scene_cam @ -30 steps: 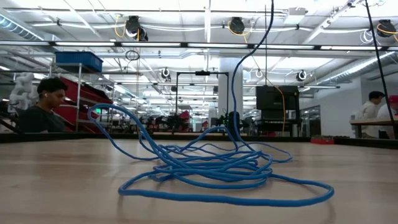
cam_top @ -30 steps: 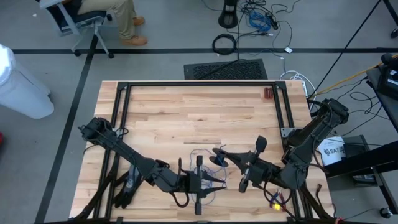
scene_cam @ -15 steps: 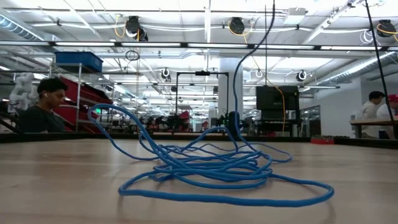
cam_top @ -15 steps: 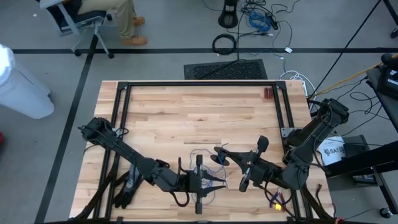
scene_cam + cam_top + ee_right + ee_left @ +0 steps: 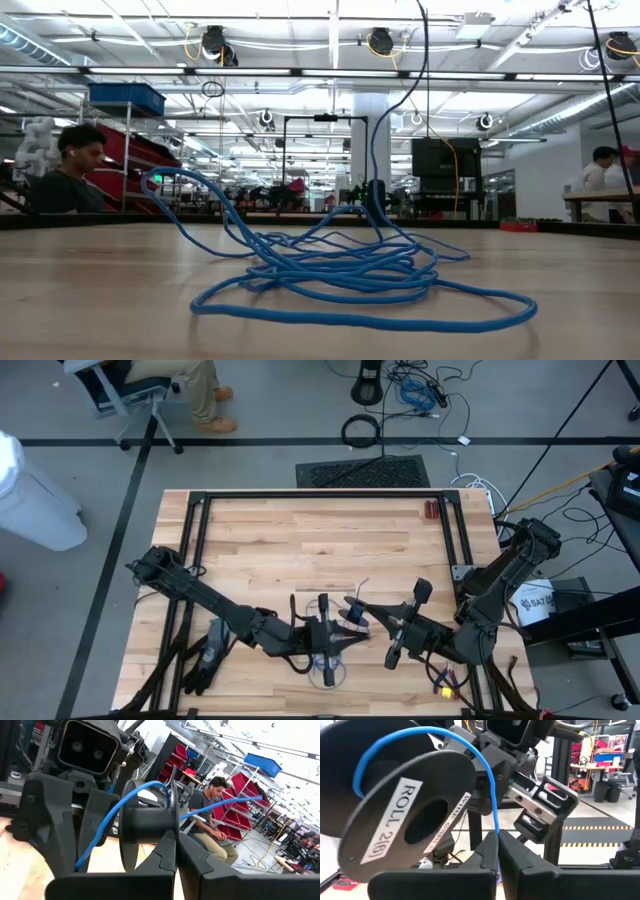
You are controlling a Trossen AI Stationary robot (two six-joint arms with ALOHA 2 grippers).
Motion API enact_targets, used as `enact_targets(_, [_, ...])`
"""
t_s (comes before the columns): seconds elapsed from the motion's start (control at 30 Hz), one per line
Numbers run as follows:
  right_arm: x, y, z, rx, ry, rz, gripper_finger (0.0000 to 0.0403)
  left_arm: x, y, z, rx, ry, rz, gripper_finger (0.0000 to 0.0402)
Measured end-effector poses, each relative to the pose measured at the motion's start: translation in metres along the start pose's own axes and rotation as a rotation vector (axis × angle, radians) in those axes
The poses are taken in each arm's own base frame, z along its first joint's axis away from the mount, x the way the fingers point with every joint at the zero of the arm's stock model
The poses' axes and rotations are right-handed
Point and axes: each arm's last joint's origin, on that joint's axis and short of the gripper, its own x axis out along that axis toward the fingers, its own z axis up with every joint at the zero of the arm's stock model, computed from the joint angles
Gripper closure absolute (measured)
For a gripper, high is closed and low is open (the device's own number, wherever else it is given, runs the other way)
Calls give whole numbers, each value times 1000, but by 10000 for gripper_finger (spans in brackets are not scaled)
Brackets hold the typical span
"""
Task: Coil cords
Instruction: Coil the blue wire onto the spool
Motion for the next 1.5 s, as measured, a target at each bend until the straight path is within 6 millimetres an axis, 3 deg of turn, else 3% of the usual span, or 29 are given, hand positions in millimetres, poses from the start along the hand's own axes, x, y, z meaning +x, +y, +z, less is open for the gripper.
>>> enact_targets(0.8, [0,0,0,-16,7,-14,403,-7,-8,3,33,-9,96,389])
enact_targets(1.5, [1,0,0,-1,8,-16,403,-1,2,4,22,-29,117,389])
